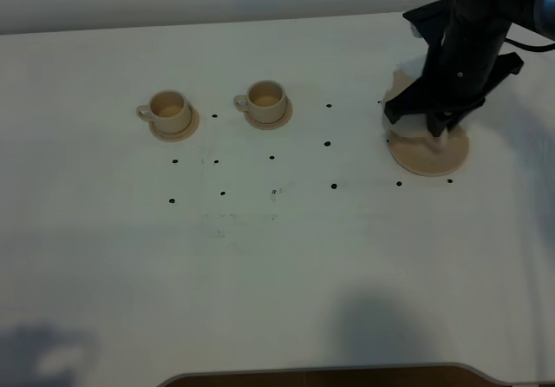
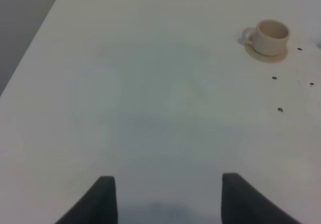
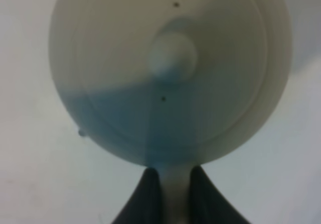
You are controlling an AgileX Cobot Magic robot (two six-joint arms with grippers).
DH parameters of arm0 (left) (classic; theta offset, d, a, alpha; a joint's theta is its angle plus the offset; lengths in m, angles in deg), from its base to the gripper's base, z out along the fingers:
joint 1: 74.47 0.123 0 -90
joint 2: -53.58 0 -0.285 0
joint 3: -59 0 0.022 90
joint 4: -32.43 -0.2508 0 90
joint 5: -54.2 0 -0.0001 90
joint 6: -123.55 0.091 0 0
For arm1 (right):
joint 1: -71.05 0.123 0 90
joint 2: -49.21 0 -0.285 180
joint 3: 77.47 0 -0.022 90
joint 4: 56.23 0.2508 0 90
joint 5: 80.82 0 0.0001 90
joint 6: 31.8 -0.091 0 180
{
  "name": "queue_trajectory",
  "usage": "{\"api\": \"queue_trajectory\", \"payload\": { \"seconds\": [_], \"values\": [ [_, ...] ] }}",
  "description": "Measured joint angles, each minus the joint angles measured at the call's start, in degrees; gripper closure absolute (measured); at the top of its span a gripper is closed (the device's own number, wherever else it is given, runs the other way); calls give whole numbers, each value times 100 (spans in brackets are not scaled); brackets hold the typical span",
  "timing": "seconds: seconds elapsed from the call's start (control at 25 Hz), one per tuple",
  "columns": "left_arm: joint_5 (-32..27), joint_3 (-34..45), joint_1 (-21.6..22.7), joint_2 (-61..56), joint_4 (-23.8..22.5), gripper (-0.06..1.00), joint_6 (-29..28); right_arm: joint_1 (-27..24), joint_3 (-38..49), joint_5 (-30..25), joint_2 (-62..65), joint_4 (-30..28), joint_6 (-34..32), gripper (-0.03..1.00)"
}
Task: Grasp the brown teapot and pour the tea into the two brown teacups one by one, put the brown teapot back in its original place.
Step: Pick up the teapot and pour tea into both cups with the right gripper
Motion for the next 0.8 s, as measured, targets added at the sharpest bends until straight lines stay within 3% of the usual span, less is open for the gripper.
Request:
{"api": "queue_trajectory", "payload": {
  "seconds": [0.2,0.44,0.6,0.8],
  "values": [
    [0,0,0,0,0,45,0,394,0,768,7,-110,178,85],
    [0,0,0,0,0,45,0,820,-19,1367,7,-767,346,85],
    [0,0,0,0,0,45,0,898,-261,1408,-78,-846,597,85],
    [0,0,0,0,0,45,0,1096,-1040,1020,-539,-1182,999,85]
  ]
}}
